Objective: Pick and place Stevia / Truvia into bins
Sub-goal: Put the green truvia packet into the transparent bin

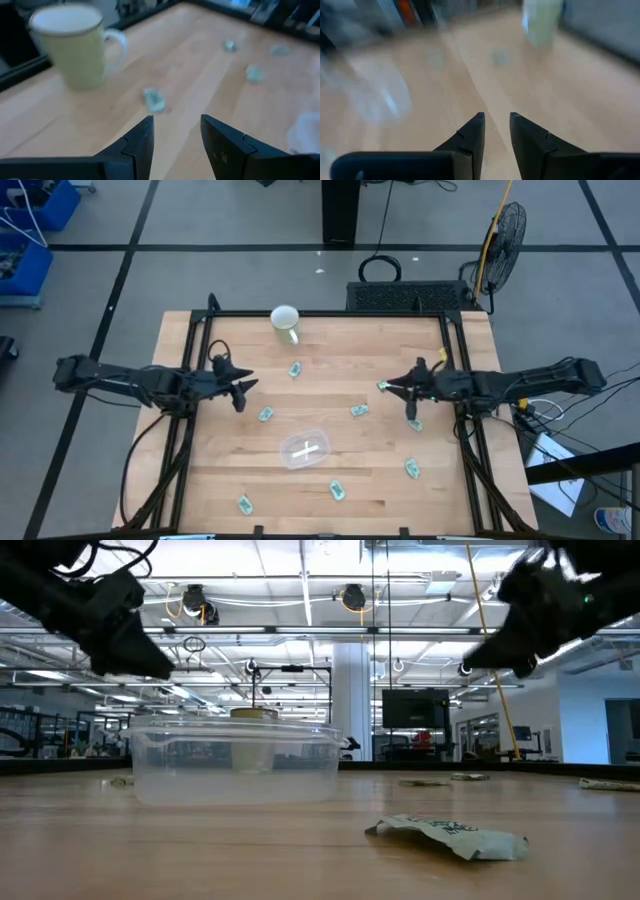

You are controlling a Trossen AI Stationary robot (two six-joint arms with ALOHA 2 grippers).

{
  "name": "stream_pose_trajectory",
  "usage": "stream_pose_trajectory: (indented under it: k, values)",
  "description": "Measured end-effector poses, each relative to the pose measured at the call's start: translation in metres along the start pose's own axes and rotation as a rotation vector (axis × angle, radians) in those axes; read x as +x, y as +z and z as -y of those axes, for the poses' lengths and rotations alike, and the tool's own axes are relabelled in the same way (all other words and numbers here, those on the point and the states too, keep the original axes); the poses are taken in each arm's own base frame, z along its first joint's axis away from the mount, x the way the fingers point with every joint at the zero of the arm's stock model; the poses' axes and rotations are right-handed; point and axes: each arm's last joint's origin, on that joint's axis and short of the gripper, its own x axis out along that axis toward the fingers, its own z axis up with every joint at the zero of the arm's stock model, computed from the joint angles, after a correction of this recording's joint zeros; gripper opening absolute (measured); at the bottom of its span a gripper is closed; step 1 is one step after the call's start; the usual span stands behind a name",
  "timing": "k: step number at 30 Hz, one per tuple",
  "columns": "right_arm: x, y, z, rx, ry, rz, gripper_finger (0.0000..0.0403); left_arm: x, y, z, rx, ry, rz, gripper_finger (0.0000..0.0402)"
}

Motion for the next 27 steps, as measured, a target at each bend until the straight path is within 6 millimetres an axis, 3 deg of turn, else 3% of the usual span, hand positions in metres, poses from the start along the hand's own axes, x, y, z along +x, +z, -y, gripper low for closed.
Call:
stream_pose_trajectory:
  k: [7,14,27]
  values:
    - [0.027,-0.026,0.003,0.094,-0.198,-0.208,0.0086,0.017,0.005,0.013,-0.019,-0.037,0.047,0.0168]
    - [0.045,-0.045,0.008,0.083,-0.435,-0.262,0.0086,0.029,0.0,0.017,0.049,-0.019,0.026,0.0168]
    - [0.061,-0.059,0.008,0.193,-0.489,-0.29,0.0086,0.033,-0.004,0.018,0.089,-0.013,-0.008,0.0168]
